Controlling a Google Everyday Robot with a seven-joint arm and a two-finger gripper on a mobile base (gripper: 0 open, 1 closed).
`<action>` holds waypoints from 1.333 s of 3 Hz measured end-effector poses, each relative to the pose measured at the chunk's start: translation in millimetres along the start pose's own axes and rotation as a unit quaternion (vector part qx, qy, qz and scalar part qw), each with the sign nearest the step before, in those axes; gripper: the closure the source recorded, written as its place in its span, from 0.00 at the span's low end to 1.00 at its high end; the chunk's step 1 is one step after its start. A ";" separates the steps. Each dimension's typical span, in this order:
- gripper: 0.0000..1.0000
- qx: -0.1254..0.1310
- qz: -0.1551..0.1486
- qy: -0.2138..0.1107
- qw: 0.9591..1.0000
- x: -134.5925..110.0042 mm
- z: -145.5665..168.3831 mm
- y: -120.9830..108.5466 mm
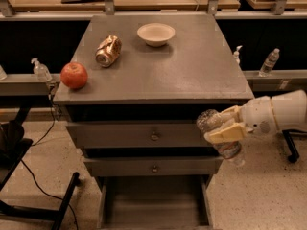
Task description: Place water bottle into bottom drawer
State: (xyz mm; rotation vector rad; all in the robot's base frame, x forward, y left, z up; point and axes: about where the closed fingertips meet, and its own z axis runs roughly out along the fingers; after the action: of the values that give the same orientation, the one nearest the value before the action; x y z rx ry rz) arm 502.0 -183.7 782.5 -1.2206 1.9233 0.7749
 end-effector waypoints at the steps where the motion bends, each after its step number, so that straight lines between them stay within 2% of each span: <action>1: 1.00 0.024 0.017 -0.131 0.991 22.7 -2.1 -10.4; 2: 1.00 0.055 0.009 -0.160 0.986 47.0 -28.8 -8.8; 3: 1.00 0.055 0.009 -0.160 0.986 47.0 -28.7 -8.8; 4: 1.00 0.055 0.004 -0.171 0.984 50.5 -19.8 -15.3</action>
Offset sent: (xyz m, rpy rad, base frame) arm 0.0039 -0.0094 -0.0169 0.1952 -0.0721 -0.0692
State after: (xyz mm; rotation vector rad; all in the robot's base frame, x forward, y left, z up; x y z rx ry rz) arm 496.3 -229.7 750.5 -0.9445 1.6662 0.8136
